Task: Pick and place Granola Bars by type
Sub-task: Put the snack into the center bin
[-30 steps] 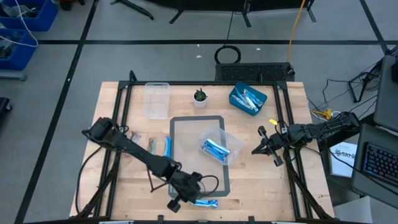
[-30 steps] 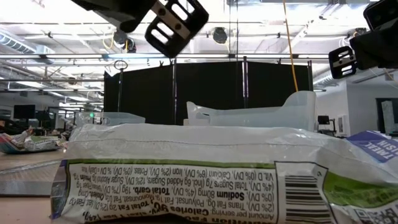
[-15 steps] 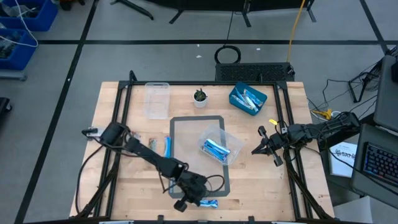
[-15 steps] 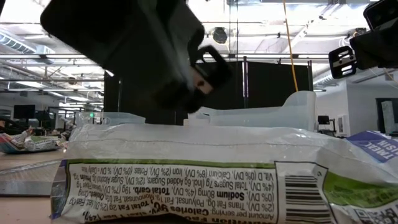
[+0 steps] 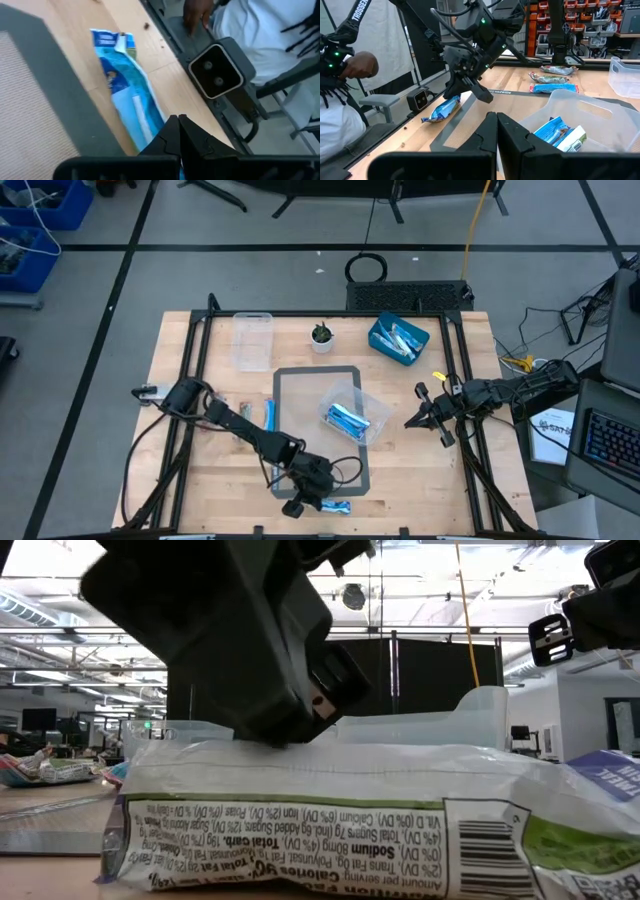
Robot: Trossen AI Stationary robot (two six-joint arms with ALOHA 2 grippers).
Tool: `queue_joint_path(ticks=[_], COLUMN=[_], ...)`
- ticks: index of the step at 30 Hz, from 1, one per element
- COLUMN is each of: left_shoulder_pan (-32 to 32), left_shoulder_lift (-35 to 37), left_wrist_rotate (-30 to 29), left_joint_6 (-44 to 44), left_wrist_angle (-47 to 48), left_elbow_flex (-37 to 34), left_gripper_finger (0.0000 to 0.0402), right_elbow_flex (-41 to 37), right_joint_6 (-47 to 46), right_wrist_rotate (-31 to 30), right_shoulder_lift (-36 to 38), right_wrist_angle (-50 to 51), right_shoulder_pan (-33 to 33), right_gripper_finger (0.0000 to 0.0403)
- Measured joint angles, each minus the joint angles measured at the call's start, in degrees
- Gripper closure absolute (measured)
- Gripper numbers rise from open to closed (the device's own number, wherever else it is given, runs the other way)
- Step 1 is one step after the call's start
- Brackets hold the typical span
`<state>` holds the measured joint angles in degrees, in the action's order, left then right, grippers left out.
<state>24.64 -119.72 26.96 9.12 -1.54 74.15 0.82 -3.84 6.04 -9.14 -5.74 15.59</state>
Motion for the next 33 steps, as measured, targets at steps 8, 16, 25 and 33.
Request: queue_joint_path(ticks=[8, 16, 25, 33], left_shoulder_pan=[-0.08, -0.08, -0.15, -0.24], left_shoulder_lift=[0.0, 0.11, 0.37, 0.96], left_wrist_rotate=[-2.09, -5.88, -8.8, -11.38], left_joint_6=[3.62, 7.57, 10.74, 14.25], left_wrist_angle=[1.51, 5.19, 12.19, 18.07], left_elbow_flex=[0.0, 0.02, 0.28, 0.33], left_gripper_finger=[0.04, 0.04, 0.0401, 0.0401], right_elbow_flex=[0.02, 0.01, 0.0, 0.02], right_joint_6=[0.0, 0.0, 0.0, 0.0], right_wrist_rotate=[0.0, 0.0, 0.0, 0.0], right_shoulder_lift=[-0.01, 0.01, 0.0, 0.02], right_wrist_angle=[0.0, 0.0, 0.0, 0.02], right_shoulder_pan=[-0.02, -0.01, 0.0, -0.02], right_gripper_finger=[0.0403, 0.0403, 0.0403, 0.0403])
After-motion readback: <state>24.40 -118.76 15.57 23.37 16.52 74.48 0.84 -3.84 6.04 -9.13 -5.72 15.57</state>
